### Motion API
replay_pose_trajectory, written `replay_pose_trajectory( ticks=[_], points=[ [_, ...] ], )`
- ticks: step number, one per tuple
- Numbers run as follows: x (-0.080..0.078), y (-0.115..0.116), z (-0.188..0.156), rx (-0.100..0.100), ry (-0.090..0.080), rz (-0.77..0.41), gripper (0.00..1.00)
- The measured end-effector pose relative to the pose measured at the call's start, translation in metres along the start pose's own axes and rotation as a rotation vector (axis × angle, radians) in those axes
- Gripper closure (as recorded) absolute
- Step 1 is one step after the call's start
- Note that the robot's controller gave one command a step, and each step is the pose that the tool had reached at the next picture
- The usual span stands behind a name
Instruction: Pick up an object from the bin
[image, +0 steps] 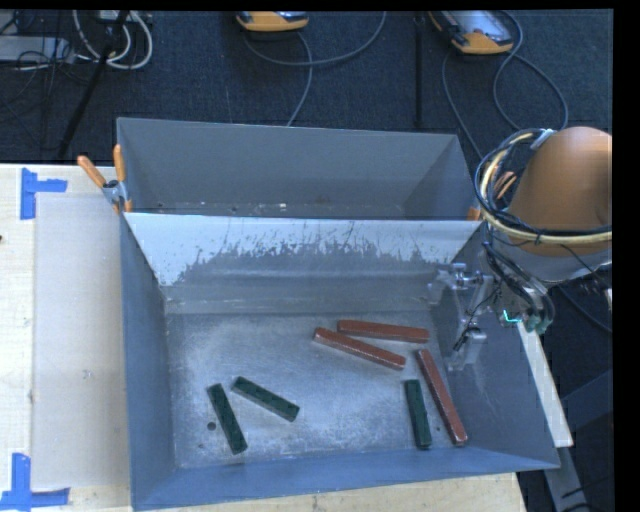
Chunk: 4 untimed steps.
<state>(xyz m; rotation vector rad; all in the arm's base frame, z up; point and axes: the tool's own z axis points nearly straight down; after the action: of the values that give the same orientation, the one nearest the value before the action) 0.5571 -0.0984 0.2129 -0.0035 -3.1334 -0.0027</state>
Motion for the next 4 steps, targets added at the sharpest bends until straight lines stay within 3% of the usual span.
replay_pose_trajectory(
  ticks=[1,2,3,4],
  points=[
    [-0.048,0.019,0.146,0.000,0.000,0.062,0.00],
    [-0.035,0.043,0.111,0.000,-0.008,0.060,0.00],
    [-0.017,0.036,0.114,0.001,-0.006,0.146,0.00],
    [-0.003,0.037,0.143,0.000,-0.012,0.225,0.00]
  ],
)
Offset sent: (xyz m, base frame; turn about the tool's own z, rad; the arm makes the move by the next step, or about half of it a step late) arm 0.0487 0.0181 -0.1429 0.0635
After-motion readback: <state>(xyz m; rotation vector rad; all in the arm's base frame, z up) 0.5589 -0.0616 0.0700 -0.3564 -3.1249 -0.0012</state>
